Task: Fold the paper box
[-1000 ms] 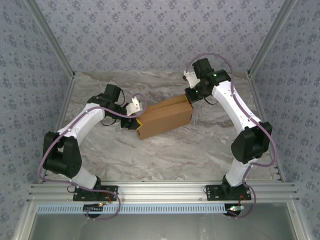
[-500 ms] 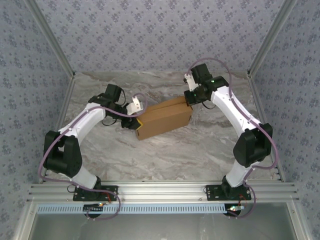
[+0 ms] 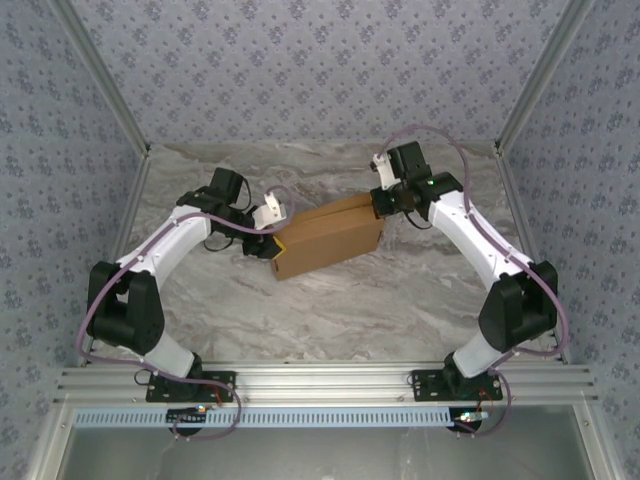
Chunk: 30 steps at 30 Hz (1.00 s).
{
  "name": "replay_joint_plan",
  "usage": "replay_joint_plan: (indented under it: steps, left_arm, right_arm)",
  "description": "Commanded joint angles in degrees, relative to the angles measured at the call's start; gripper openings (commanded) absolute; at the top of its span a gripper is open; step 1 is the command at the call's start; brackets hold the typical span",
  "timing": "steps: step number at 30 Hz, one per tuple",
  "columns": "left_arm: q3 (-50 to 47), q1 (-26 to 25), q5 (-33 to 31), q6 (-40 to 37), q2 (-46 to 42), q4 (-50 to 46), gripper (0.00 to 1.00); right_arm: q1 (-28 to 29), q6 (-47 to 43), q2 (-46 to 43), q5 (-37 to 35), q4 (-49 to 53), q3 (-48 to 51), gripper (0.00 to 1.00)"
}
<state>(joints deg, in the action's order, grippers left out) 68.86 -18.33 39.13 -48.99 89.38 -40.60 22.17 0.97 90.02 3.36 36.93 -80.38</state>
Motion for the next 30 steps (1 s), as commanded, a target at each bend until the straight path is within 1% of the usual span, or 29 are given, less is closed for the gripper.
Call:
replay_joint_plan:
  steps: [1, 5, 10, 11, 15, 22, 25, 27, 30]
  left_arm:
    - [0.28, 1.46, -2.57, 2.00, 0.87, 0.53, 0.38]
    - [0.44, 1.66, -2.62, 2.57, 0.72, 0.92, 0.40]
    - [0.84, 1.63, -1.84, 4.78, 0.13, 1.40, 0.48]
    - [0.95, 1.63, -1.58, 5.52, -0.20, 3.03, 0.49]
    - [1.10, 1.69, -0.12, 7.78, -1.67, 5.06, 0.56]
    - [1.10, 1.82, 0.37, 11.66, -4.11, 8.00, 0.68]
    - [1.02, 1.80, -0.08, 13.57, -4.85, 8.87, 0.73]
    - [0.63, 1.85, -1.03, 15.27, -5.47, 9.86, 0.74]
    - [-0.64, 1.89, -2.68, 19.81, -7.34, 13.12, 0.77]
  right_arm:
    - [0.00, -1.24, -1.94, -2.81, 0.32, 4.55, 0.00]
    - [-0.02, -1.78, -4.28, -3.09, -4.12, 8.40, 0.00]
    - [-0.02, -0.89, -6.39, -3.01, -8.27, 11.56, 0.00]
    - [-0.01, -0.64, -6.52, -2.86, -8.65, 11.56, 0.00]
    - [0.37, -0.29, -6.70, -3.19, -9.07, 11.56, 0.00]
    - [0.73, -0.27, -6.82, -3.61, -8.60, 11.56, 0.00]
    - [0.86, -0.05, -6.78, -3.52, -8.63, 11.56, 0.00]
    - [1.18, -0.01, -6.70, -3.52, -8.71, 11.56, 0.00]
    - [1.55, 0.24, -6.61, -3.56, -8.63, 11.38, 0.00]
